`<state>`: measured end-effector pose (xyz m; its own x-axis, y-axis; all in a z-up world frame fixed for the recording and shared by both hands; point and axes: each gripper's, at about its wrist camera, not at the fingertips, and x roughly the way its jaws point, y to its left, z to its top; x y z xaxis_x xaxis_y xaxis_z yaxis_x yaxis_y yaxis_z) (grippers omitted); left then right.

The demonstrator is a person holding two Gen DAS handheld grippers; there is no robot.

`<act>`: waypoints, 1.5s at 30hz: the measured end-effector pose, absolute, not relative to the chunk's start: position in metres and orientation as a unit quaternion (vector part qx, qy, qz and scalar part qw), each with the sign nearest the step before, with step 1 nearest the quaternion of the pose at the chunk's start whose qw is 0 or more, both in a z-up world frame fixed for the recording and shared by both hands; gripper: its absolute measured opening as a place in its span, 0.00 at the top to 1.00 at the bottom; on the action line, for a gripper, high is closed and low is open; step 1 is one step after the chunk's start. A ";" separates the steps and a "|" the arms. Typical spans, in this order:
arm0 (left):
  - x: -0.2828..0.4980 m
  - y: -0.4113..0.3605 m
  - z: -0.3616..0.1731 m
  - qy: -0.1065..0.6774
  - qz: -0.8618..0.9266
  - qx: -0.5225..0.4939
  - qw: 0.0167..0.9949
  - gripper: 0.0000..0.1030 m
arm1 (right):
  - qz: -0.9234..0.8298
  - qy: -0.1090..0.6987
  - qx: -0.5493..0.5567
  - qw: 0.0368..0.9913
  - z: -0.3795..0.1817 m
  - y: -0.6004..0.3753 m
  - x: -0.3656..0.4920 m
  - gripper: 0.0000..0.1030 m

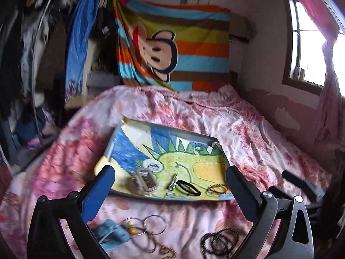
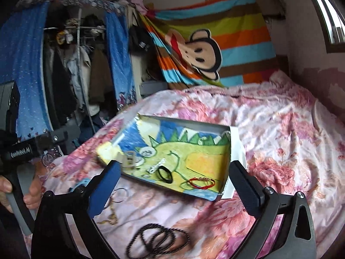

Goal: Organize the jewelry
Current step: 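Move both tools back toward the gold chain and black bead bracelets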

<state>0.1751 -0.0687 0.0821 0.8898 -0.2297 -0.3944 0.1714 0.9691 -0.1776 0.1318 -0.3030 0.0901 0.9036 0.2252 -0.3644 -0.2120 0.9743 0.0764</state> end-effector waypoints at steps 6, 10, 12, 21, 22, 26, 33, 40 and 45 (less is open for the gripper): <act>0.126 -0.054 0.085 0.182 -0.107 -0.061 0.976 0.00 | 0.102 0.153 0.006 0.983 0.099 -0.293 0.075 0.02; 0.099 -0.046 0.081 0.173 -0.105 -0.057 0.978 0.00 | 0.094 0.150 0.003 0.984 0.098 -0.292 0.045 0.02; 0.086 -0.041 0.076 0.174 -0.101 -0.050 0.978 0.00 | 0.092 0.158 0.001 0.983 0.093 -0.292 0.033 0.02; 0.056 -0.011 0.037 0.220 -0.079 -0.025 0.972 0.00 | 0.099 0.228 -0.004 0.969 0.062 -0.294 0.013 0.02; 0.056 -0.008 0.034 0.226 -0.077 -0.026 0.971 0.00 | 0.098 0.239 -0.005 0.966 0.056 -0.295 0.015 0.02; 0.060 0.000 0.020 0.255 -0.070 -0.036 0.964 0.00 | 0.095 0.269 -0.008 0.958 0.042 -0.295 0.022 0.02; 0.072 -0.007 0.002 0.301 -0.076 -0.009 0.950 0.00 | 0.100 0.340 -0.010 0.935 0.016 -0.294 0.047 0.02; 0.090 -0.021 -0.010 0.340 -0.115 0.003 0.933 0.00 | 0.118 0.378 -0.021 0.918 0.003 -0.299 0.077 0.02; 0.106 -0.028 -0.017 0.366 -0.147 -0.012 0.919 0.00 | 0.133 0.391 -0.027 0.910 -0.003 -0.305 0.099 0.02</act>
<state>0.1064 -0.0276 -0.0168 0.6885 -0.2778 -0.6699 0.2609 0.9568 -0.1287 0.0994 -0.3053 -0.0034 0.6592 0.2204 -0.7189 -0.2623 0.9634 0.0548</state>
